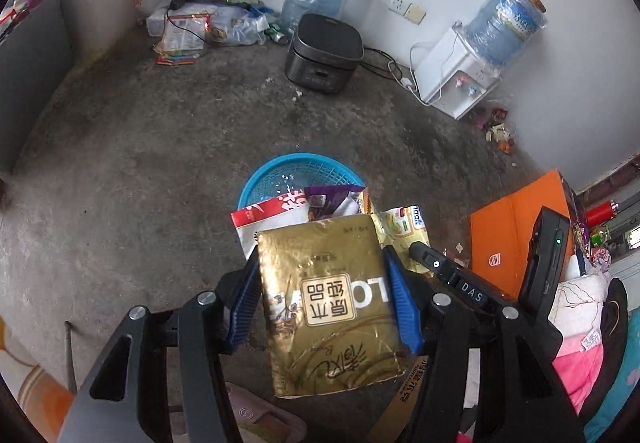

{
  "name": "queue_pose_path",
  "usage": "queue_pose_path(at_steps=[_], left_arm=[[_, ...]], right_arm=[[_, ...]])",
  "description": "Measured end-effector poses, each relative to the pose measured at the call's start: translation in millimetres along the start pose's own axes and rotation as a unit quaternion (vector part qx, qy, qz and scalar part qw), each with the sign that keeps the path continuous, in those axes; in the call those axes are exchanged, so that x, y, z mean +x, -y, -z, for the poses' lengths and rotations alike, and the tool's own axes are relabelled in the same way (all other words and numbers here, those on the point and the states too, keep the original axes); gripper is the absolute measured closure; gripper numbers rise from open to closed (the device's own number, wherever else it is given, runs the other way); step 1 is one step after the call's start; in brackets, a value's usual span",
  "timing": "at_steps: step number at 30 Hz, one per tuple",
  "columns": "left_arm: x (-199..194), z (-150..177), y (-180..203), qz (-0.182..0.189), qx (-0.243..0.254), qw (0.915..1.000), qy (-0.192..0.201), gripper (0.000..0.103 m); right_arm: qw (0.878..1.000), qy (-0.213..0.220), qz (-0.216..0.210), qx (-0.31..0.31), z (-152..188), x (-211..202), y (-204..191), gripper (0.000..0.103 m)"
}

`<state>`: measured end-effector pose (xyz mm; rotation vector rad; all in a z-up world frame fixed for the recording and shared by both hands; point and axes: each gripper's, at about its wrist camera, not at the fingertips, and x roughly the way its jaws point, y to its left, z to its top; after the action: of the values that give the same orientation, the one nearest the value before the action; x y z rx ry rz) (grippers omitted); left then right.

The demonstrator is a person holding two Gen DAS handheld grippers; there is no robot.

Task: Collect trash
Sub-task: 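Open both grippers over the blue wastebasket, dropping both bags, then push the bags down into the wastebasket with the right gripper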

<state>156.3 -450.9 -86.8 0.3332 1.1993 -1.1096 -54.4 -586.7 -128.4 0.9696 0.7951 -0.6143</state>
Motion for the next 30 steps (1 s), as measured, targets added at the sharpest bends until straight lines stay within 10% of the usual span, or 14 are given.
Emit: queue_pose_path(at_steps=[3, 11, 23, 30], left_arm=[[52.1, -14.8, 7.9, 0.013, -0.004, 0.9994, -0.033, 0.038], [92.8, -18.2, -1.5, 0.009, -0.061, 0.9968, -0.051, 0.038], [-53.4, -5.2, -26.0, -0.015, -0.01, 0.9989, 0.044, 0.038], [-148.9, 60.8, -78.7, -0.057, -0.047, 0.9934, 0.088, 0.038]], right_arm=[[0.999, -0.03, -0.002, 0.022, -2.6, 26.8, 18.2, 0.077], [0.995, -0.057, 0.005, 0.084, 7.0, 54.8, 57.4, 0.076], [0.996, -0.075, -0.036, -0.023, -0.5, 75.1, -3.9, 0.087], [0.969, -0.21, 0.093, -0.091, 16.9, 200.3, -15.6, 0.101]])
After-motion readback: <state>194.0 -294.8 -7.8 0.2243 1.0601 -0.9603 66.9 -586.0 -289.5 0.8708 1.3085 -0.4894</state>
